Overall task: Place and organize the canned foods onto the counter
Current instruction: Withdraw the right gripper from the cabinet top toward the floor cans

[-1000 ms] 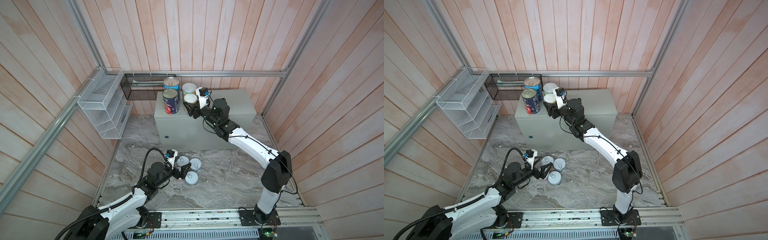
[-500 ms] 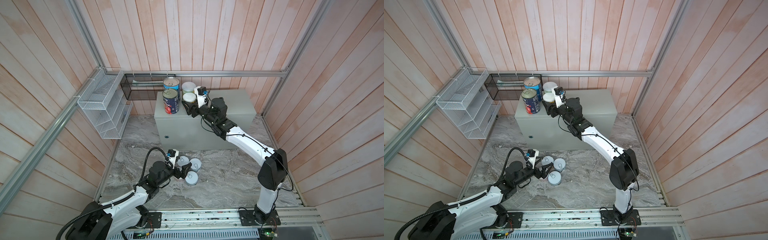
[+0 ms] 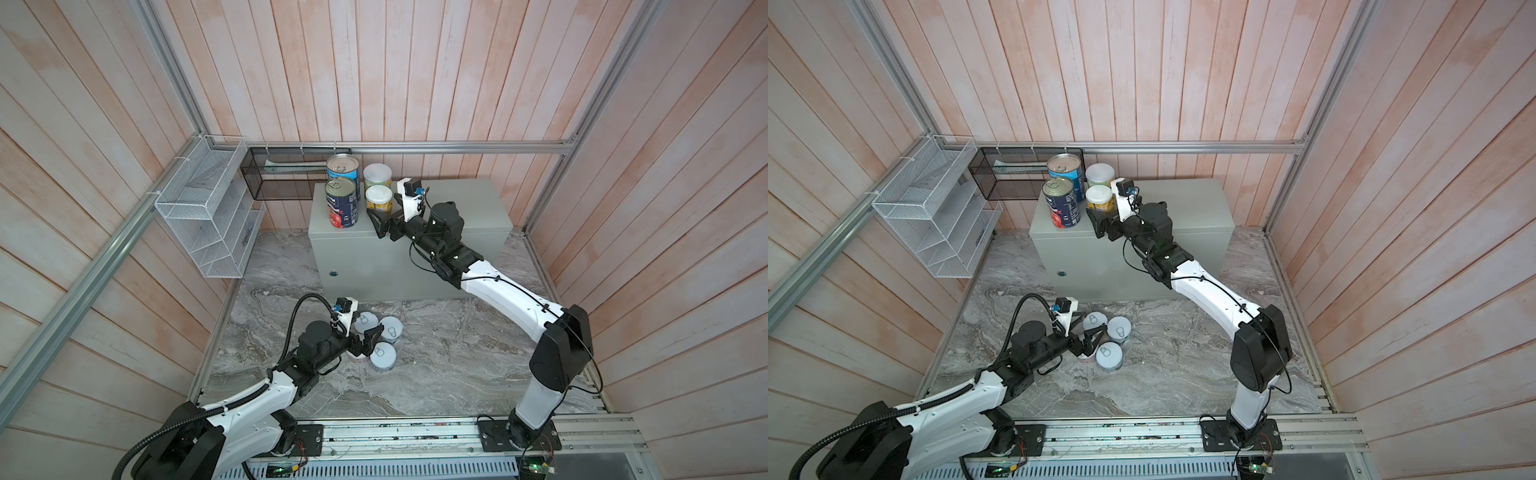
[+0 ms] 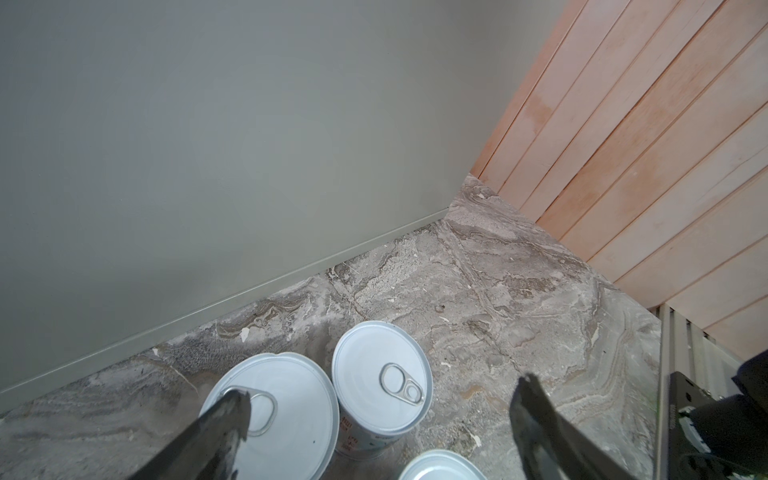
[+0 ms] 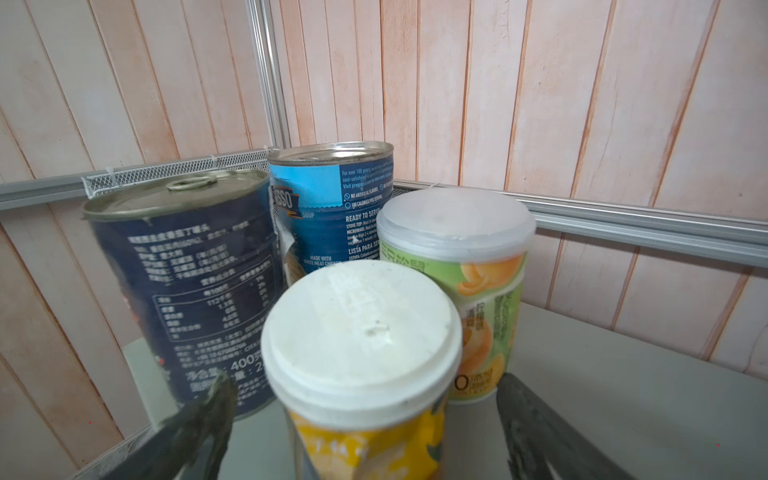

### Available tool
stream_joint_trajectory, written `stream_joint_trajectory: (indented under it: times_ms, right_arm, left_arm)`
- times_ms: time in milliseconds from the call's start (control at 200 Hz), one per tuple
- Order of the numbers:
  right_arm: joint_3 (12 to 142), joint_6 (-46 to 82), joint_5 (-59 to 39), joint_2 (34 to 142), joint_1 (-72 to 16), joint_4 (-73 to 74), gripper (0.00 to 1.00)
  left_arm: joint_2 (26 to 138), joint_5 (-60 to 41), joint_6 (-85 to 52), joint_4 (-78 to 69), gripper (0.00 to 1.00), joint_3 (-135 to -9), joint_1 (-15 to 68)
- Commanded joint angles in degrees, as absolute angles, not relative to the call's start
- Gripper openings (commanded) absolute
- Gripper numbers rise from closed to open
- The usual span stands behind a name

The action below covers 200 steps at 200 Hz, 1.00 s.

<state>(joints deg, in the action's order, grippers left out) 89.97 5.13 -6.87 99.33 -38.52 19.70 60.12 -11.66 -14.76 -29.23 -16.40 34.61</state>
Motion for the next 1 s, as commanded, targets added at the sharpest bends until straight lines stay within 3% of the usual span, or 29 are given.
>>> stream_joint_trajectory:
  times_ms: [0, 400, 995]
  right_arm:
    - [86.2, 6.3, -4.6, 94.4, -38.4, 22.2, 0.98]
    - [72.0, 5.7, 1.0, 81.2, -38.3, 22.8, 0.98]
    - [33.4, 15.8, 7.1, 52.5, -38.4, 20.9, 0.98]
  left_arm:
    - [60.6, -11.3, -14.5, -29.3, 1.00, -18.0, 34.5]
    - [61.8, -11.1, -14.5, -28.5, 1.00, -18.9, 34.6]
    - [64.6, -8.3, -14.9, -24.2, 1.00, -21.4, 35.0]
